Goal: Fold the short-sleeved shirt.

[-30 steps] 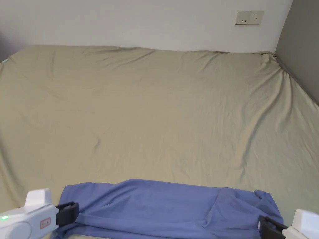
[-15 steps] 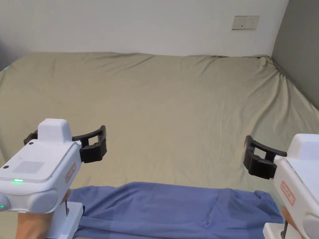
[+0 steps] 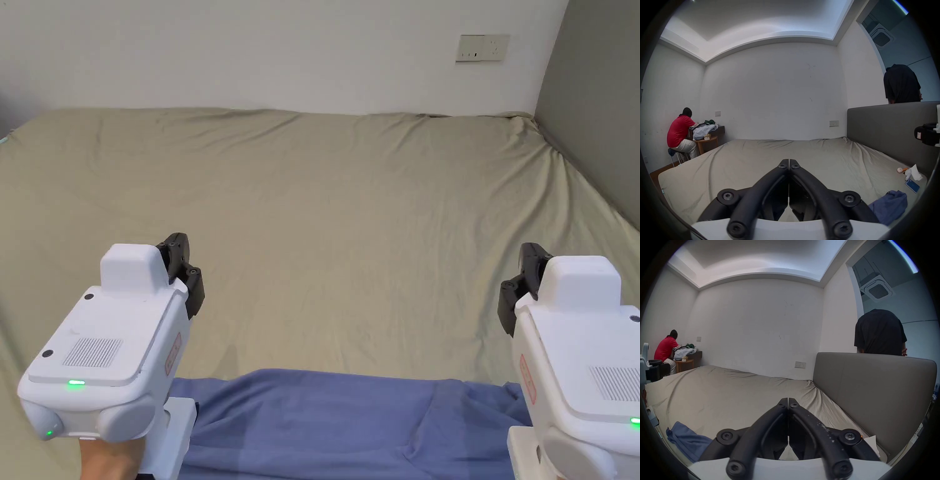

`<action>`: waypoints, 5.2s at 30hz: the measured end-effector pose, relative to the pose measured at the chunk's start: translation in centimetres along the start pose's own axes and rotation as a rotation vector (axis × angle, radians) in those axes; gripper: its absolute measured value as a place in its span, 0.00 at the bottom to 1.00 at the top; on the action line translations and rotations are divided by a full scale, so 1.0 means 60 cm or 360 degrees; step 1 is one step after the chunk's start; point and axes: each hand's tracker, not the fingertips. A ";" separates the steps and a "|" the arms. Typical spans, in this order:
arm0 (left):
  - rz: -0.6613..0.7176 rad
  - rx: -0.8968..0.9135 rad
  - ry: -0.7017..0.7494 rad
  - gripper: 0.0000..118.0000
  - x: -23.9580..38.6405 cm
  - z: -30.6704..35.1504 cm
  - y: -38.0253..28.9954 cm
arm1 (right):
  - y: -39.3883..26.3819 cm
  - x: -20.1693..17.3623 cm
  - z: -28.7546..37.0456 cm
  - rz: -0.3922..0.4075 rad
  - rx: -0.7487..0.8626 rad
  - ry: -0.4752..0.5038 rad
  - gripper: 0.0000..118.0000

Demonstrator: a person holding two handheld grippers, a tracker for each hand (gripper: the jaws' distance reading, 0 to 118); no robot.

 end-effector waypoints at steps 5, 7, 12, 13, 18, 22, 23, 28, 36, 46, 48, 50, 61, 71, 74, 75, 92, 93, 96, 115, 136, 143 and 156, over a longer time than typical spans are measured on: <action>-0.0015 -0.0116 -0.0019 0.00 -0.020 -0.014 -0.007 | -0.005 0.005 -0.011 0.0003 -0.0009 -0.0024 0.02; 0.0030 -0.0226 -0.0051 0.00 -0.039 -0.024 -0.015 | -0.006 0.005 -0.014 0.0005 -0.0013 -0.0029 0.02; 0.0408 -0.0615 -0.0173 0.00 -0.128 -0.058 -0.061 | -0.012 0.001 -0.024 0.0014 -0.0033 -0.0018 0.02; 0.0515 -0.0681 -0.0187 0.00 -0.152 -0.065 -0.076 | -0.013 0.001 -0.027 0.0020 -0.0040 -0.0014 0.02; 0.0812 -0.1014 -0.0192 0.00 -0.251 -0.082 -0.159 | -0.023 -0.011 -0.036 0.0022 -0.0086 -0.0001 0.02; 0.1110 -0.1254 -0.0334 0.12 -0.318 -0.088 -0.225 | -0.036 -0.024 -0.047 0.0015 -0.0151 0.0047 0.02; 0.1151 -0.1281 -0.0320 0.26 -0.327 -0.088 -0.238 | -0.039 -0.028 -0.049 0.0013 -0.0167 0.0056 0.02; 0.1151 -0.1416 -0.0328 0.95 -0.326 -0.084 -0.277 | -0.049 -0.047 -0.061 0.0029 -0.0221 0.0077 0.02; 0.1152 -0.1475 -0.0355 0.45 -0.320 -0.106 -0.342 | -0.056 -0.061 -0.070 0.0079 -0.0268 0.0091 0.02; 0.0894 -0.1381 -0.0269 0.06 -0.286 -0.108 -0.329 | -0.054 -0.048 -0.070 0.0077 -0.0292 0.0067 0.02; 0.0859 -0.1320 -0.0238 0.05 -0.291 -0.100 -0.302 | -0.049 -0.045 -0.070 0.0079 -0.0281 0.0065 0.02; 0.0891 -0.1279 -0.0247 0.04 -0.309 -0.095 -0.274 | -0.045 -0.042 -0.068 0.0085 -0.0266 0.0061 0.02; 0.0654 -0.1237 0.0004 0.04 -0.344 -0.057 -0.177 | -0.039 -0.024 -0.053 0.0047 -0.0210 0.0081 0.02; 0.0324 -0.1254 -0.0350 0.04 -0.092 -0.072 -0.124 | -0.046 -0.007 -0.037 0.0008 -0.0202 0.0096 0.02; 0.0297 -0.1306 -0.0504 0.04 -0.024 -0.096 -0.147 | -0.047 0.004 -0.031 0.0010 -0.0197 0.0088 0.02; 0.0287 -0.1323 -0.0528 0.04 0.004 -0.100 -0.153 | -0.047 0.008 -0.029 0.0010 -0.0199 0.0083 0.02; 0.0520 -0.1498 -0.0699 0.98 0.140 -0.131 -0.212 | -0.058 0.061 -0.007 -0.0033 -0.0221 -0.0022 0.02; 0.0513 -0.1439 -0.0696 0.97 0.135 -0.127 -0.203 | -0.058 0.061 -0.008 -0.0035 -0.0222 -0.0022 0.02; 0.0469 -0.1257 -0.0622 0.97 0.112 -0.111 -0.173 | -0.056 0.058 -0.008 -0.0035 -0.0221 -0.0014 0.02; 0.0005 -0.1109 -0.0297 0.00 0.027 -0.089 -0.259 | -0.052 0.050 -0.005 -0.0021 -0.0228 0.0004 0.02; 0.0106 -0.1229 -0.0660 0.00 0.174 -0.054 -0.283 | -0.061 0.069 -0.007 -0.0032 -0.0262 -0.0036 0.02; 0.0535 -0.1055 -0.0685 0.03 0.028 -0.081 -0.181 | -0.056 0.061 -0.010 -0.0037 -0.0253 -0.0019 0.02; 0.1021 -0.1526 -0.0555 1.00 -0.156 -0.135 -0.291 | -0.065 0.039 -0.020 -0.0018 -0.0299 0.0010 0.02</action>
